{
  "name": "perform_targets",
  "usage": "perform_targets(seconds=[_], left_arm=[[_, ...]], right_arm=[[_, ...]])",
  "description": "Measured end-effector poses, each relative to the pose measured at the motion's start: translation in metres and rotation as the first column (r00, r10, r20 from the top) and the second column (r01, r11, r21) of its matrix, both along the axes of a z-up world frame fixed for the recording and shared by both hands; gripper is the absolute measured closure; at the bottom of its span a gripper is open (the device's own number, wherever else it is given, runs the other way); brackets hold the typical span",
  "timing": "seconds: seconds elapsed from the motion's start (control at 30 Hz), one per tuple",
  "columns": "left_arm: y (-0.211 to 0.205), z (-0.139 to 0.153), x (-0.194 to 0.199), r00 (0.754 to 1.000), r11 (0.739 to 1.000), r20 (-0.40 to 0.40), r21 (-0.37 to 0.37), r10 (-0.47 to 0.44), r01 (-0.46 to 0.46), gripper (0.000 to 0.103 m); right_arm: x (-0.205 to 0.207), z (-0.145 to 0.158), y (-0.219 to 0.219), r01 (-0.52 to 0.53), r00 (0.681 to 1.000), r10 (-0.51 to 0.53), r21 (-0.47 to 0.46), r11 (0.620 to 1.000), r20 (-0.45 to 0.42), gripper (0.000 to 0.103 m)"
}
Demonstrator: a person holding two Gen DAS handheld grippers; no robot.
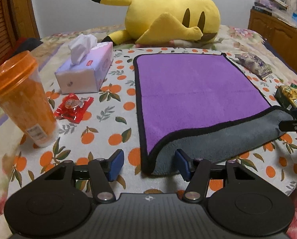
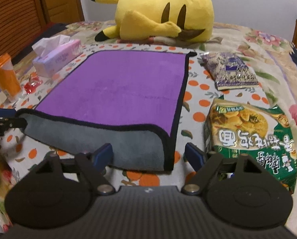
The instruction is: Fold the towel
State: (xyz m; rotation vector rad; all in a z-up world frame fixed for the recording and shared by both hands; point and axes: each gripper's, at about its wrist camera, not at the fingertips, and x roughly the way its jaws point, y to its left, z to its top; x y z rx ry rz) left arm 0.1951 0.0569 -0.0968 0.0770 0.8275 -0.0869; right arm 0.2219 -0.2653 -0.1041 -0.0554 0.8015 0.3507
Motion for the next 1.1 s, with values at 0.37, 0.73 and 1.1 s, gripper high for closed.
perform_targets(seconds=[0.37,0.73,1.1], left_arm=[[-0.005,-0.005,-0.001,0.999,0.999,-0.031,-0.04,-0.037,0.035,0.072],[-0.008,-0.004,-0.003,0.998,0.997,-0.006,-0.041,-0.063,0.063,0.09],[-0.008,0.009,-0.009,0.996,0.996,0.056,-0.059,-0.069,0.072,0.096]], right_arm=[[0.007,-0.003,-0.006,-0.012,0.999,0.013,0.035,0.999,-0.038,0.042],[0.008,-0.002,-0.008,-0.025,0.999,0.026,0.026,0.999,-0.035,0.082],[0.006,0.005,-0.01,-0.032,0.999,0.032,0.029,0.999,0.015,0.094]])
